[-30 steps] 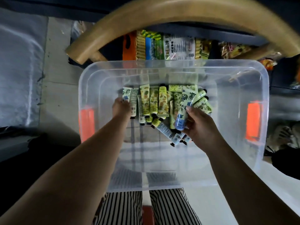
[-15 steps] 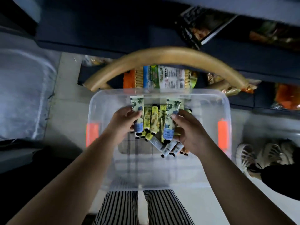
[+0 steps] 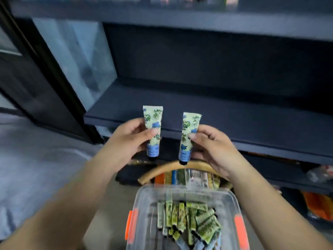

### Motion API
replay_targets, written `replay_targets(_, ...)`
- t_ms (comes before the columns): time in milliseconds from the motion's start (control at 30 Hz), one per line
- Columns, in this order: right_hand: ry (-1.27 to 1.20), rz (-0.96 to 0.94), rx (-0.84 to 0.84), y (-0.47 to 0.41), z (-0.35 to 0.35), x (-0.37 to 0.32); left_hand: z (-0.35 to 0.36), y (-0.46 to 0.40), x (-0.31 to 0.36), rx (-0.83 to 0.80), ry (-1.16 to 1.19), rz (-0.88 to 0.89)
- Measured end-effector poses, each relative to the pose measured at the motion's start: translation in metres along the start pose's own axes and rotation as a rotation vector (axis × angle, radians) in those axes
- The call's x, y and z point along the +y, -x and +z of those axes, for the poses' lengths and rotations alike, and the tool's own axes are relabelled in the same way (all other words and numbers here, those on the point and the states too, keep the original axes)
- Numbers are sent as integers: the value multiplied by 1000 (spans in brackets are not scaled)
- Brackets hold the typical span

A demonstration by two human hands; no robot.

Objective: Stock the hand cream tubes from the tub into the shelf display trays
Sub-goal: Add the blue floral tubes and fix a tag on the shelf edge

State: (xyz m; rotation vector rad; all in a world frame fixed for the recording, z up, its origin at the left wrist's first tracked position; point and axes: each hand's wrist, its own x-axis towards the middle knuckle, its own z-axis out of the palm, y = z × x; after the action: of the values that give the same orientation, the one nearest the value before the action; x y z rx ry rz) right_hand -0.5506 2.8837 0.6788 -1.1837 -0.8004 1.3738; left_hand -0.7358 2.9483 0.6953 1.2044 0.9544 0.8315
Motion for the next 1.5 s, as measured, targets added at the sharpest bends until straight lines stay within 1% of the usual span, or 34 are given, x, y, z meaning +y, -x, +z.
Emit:
replay_targets(100,74,-147,-20,-2,25,-58,-12,-5,61,10,-9,157)
replay_targets(167,110,-254,-29,-3,41,-95,-19,-10,98,-18,-38,258)
replay_targets(267,159,-406,5,-3,65,-144,-28,-24,149,-66,-79,367)
replay_targets(433,173,-580,117,-19,93,-206,-41,-65,217,-124,-84,465)
replay_targets(600,250,-658,285,-55,106,-245,-57,-125,251,-161,-109,497)
replay_targets(733,230,-673,420,-88,109,-257,-58,-173,268,-187,-150,496)
replay_targets(867,223,-676,450,-116,106,-259,-50,-218,278,-190,-142,464)
replay_targets(1067,189,-701,572,-160,86,-236,-24,-265,281,-152,-76,470)
replay_targets(1200,190,-722,607,-173,77,-228,-11,-281,274,-154,-112,492)
replay_targets(1300,205,-749,597,-176,75,-227,-6,-290,266,-150,-151,483)
replay_targets(1500,232,-726,604,-178,71,-226,-7,-297,259,-145,-280,477)
